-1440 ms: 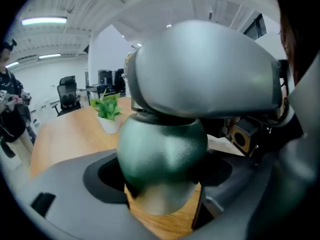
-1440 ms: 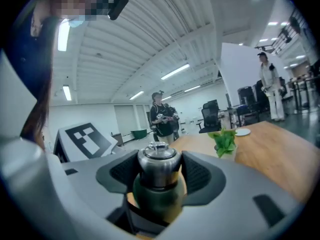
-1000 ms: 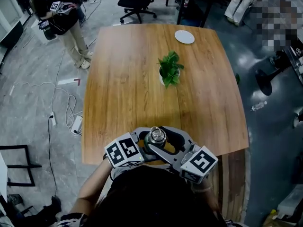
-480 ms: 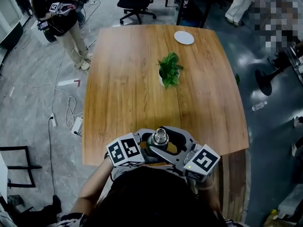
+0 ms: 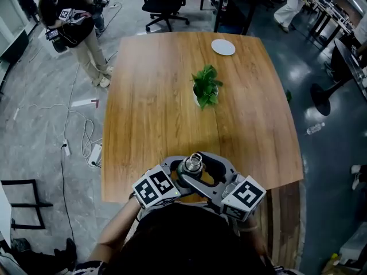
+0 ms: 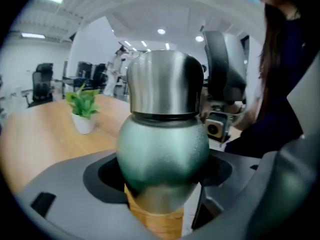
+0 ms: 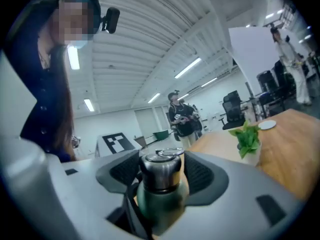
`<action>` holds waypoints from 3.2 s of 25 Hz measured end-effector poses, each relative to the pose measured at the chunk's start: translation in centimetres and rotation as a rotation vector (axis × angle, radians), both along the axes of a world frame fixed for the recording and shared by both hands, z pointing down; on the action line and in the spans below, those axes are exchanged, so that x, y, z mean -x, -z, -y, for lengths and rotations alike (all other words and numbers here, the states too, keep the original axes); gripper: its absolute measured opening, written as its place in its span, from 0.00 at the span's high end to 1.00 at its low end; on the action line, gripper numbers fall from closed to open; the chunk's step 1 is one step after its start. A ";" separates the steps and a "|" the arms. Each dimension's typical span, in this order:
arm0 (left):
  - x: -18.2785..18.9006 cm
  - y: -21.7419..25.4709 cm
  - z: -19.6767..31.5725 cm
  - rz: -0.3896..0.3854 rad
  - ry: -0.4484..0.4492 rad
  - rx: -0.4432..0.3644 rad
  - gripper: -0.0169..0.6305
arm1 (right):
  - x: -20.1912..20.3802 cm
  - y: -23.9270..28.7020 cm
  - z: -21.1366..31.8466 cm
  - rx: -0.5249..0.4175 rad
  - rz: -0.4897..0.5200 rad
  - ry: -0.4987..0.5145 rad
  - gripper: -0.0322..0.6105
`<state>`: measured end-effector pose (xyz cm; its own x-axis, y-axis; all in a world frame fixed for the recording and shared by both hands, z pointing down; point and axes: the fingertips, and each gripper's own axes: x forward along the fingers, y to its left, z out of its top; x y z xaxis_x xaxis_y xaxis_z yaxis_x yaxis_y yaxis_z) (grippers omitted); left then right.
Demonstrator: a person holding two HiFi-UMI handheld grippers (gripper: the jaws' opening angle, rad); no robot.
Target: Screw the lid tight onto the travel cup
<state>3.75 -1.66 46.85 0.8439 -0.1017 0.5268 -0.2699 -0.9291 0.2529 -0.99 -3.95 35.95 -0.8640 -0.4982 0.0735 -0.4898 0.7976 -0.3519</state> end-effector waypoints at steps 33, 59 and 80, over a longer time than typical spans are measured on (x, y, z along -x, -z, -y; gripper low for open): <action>-0.4 0.0 -2.2 -0.045 -0.116 0.013 0.39 | 0.4 -0.5 -1.3 -0.055 -0.109 0.055 0.53; 0.8 -0.9 0.6 0.172 0.110 -0.122 0.39 | -0.1 -0.7 0.3 -0.071 -0.131 -0.140 0.53; 0.5 -0.4 -0.4 0.125 -0.020 -0.155 0.39 | 0.3 0.5 -0.7 -0.088 -0.069 -0.058 0.53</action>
